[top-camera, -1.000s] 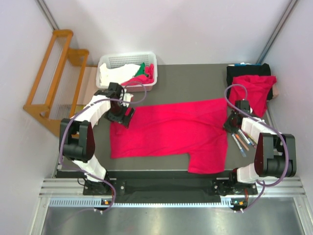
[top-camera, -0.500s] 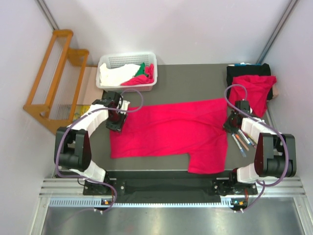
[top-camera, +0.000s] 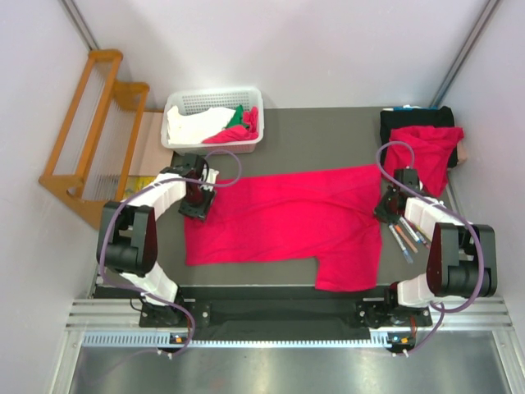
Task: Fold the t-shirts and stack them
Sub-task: Fold the tshirt
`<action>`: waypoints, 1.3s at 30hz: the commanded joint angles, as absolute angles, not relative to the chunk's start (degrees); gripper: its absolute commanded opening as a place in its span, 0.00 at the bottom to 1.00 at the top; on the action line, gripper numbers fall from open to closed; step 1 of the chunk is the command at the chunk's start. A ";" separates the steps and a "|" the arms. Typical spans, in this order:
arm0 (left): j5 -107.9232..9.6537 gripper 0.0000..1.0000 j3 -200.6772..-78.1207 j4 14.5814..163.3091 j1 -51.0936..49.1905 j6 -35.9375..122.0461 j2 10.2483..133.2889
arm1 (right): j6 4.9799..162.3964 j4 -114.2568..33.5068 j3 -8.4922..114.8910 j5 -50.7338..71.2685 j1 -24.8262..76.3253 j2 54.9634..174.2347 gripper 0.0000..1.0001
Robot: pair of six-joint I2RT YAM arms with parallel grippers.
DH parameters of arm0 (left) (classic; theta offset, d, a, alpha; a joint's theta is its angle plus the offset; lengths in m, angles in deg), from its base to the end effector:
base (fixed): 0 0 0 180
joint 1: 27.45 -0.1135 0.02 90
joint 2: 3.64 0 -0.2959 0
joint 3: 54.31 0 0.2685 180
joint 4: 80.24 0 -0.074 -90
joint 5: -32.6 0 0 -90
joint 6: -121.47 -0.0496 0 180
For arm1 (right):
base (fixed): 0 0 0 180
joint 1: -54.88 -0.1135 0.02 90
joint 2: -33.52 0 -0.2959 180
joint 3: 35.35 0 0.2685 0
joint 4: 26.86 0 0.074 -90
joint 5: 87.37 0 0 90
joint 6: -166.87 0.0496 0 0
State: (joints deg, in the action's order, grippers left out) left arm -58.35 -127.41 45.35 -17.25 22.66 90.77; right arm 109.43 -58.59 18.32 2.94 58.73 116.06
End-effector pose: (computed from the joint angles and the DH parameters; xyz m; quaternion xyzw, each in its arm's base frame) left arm 0.3184 -0.0565 0.1912 0.1628 0.9788 0.0067 0.1244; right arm 0.2768 -0.0184 0.1696 0.3015 0.9191 0.0654 0.2452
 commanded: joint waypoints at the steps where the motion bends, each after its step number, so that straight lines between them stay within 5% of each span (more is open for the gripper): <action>1: -58.89 0.48 -127.70 47.29 -17.34 23.65 91.72 | 108.95 -57.09 17.91 3.86 58.57 114.82 0.00; 4: -59.50 0.41 -127.61 47.73 -17.34 23.48 91.90 | 108.95 -57.09 17.91 3.77 58.57 114.55 0.00; 10: -59.94 0.01 -128.14 47.99 -17.96 23.65 92.78 | 108.87 -57.09 17.91 3.77 58.57 114.64 0.00; 39: -65.57 0.00 -129.02 51.07 -27.01 13.55 98.58 | 109.30 -58.33 18.70 1.66 58.92 114.38 0.00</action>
State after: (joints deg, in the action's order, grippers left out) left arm -60.12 -129.29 47.93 -24.88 16.75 96.13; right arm 109.47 -58.48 18.06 4.06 58.73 116.00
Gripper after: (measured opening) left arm 0.013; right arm 0.018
